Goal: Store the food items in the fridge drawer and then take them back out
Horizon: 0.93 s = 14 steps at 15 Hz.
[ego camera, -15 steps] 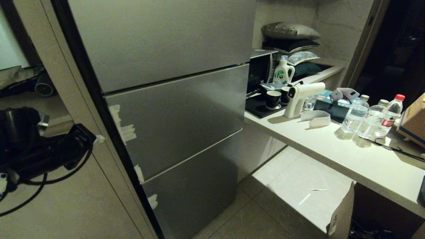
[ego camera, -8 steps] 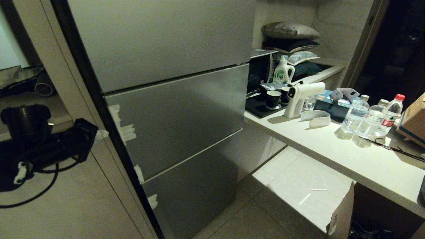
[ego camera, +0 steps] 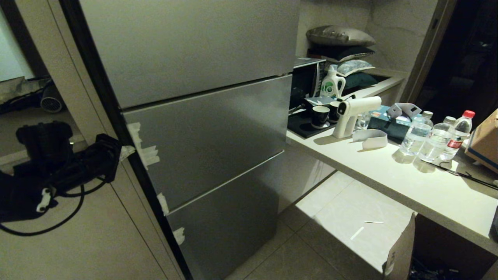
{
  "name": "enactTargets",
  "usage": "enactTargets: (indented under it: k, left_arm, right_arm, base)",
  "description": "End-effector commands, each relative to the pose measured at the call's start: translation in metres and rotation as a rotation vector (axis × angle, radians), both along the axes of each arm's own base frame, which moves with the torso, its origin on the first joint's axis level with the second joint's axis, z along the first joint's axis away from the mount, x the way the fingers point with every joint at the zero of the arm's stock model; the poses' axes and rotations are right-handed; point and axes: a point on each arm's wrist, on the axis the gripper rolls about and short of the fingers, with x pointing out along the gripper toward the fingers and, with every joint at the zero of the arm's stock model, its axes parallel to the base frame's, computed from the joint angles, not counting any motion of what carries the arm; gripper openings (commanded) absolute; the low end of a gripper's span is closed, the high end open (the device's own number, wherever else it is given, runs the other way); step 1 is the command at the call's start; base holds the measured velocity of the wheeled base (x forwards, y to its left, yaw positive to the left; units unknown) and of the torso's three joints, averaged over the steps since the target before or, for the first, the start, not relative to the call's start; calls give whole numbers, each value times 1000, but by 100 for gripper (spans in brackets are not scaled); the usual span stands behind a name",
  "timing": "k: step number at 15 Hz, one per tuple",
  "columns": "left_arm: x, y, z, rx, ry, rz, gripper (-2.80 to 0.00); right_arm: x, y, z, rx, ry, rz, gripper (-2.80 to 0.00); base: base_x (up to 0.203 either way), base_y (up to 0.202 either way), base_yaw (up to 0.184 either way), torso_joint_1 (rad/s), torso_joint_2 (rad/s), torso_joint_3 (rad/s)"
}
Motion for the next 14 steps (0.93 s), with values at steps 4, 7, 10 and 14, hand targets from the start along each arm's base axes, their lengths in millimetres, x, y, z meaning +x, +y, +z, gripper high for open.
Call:
enactTargets:
  k: [4,7,10,14]
  left_arm:
    - [-7,-20,1,-28,2,-53,-280]
    - [-13,-28,2,-47,5,-74,-280]
    - [-15,-34,-1,-48,20,-89,-280]
    - [-20,-32,-5,-44,36,-77,-280]
  right_arm:
    - [1,0,-3,3,10,-1,-280]
    - [1,0,-3,3,10,1,-280]
    - [1,0,-3,3,10,-1,-280]
    - [1,0,-3,3,10,0,-280]
  base:
    - [0,0,0,0,0,0]
    - [0,0,0,0,0,0]
    - [0,0,0,0,0,0]
    - [0,0,0,0,0,0]
